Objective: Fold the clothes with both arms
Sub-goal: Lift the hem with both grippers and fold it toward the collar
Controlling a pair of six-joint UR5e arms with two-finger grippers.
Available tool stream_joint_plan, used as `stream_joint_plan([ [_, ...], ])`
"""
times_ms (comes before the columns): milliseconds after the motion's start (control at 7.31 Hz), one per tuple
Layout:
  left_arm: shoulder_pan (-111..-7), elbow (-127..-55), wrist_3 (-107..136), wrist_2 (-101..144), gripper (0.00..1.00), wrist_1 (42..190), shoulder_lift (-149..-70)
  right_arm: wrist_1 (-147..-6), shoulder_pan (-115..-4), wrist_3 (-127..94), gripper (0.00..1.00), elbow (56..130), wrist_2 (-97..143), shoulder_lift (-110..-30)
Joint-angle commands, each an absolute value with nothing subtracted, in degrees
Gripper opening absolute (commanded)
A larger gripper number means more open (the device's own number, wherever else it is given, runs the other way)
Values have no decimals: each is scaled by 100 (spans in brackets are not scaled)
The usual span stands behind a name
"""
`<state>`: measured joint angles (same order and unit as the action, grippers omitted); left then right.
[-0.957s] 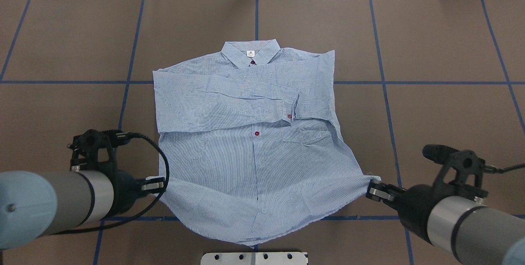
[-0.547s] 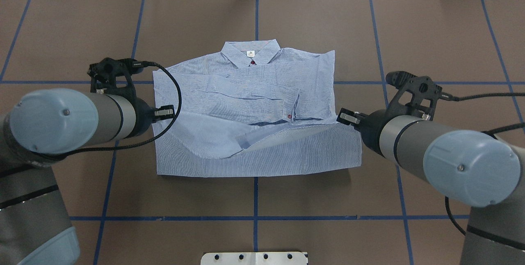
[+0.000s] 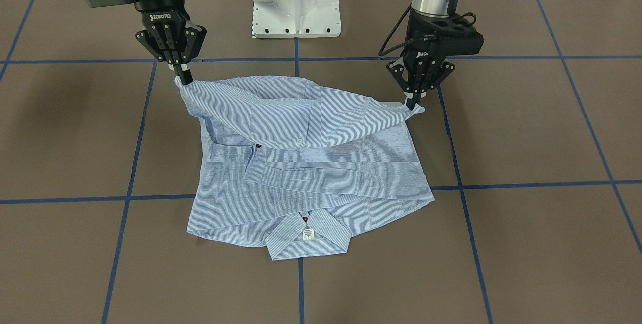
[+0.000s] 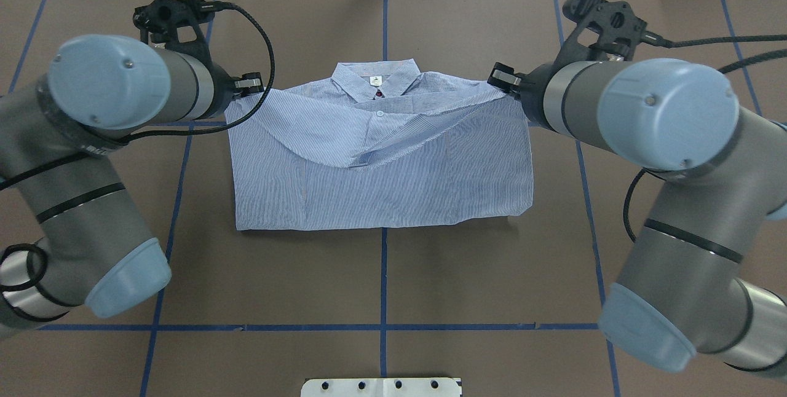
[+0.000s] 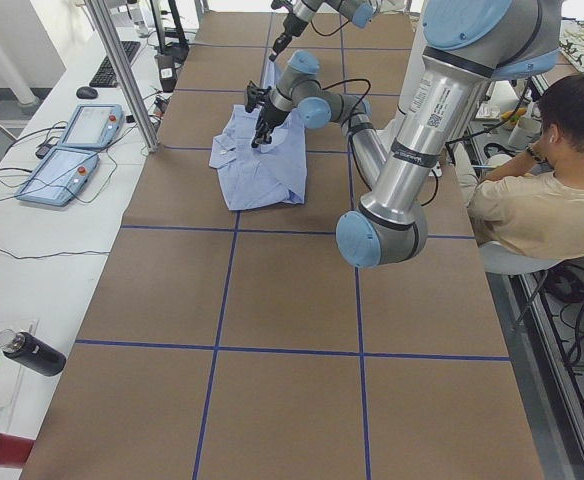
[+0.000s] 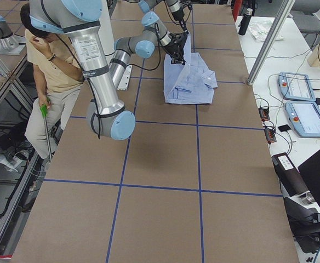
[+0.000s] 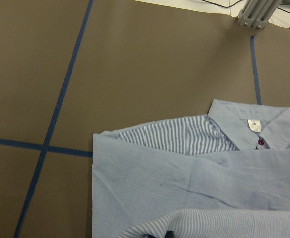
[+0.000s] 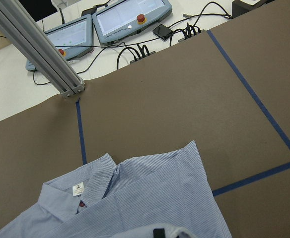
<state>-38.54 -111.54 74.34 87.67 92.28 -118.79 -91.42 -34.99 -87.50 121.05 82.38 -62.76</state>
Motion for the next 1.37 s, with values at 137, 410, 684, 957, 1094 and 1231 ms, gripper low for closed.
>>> stream_joint_plan([
  [137,-3902,-8884,6857,8491,0,11086,-12164,-8023,-3656,-8482,0,9938,8244,-5678],
  [410,-3911,-8202,6629,8473,0,11670,-12164,-7542,-3804,-8185,0,9440,8305,-5669],
  [684,-4051,-8191,5995,8508,0,11961,-12147,-7532,-4155,-7921,0,9448,8769,-5678],
  [957,-4061,-8191,5994,8543,18,11997,-12147,-7541,-4201,-7805,19,9361,8789,-5695],
  [1094,-4061,-8200,5846,8552,99,12006,-12138,-7550,-4166,-7735,99,9212,8780,-5608],
  [1231,-4226,-8244,5488,8743,100,12197,-12146,-7559,-4183,-7717,100,9150,8832,-5451],
])
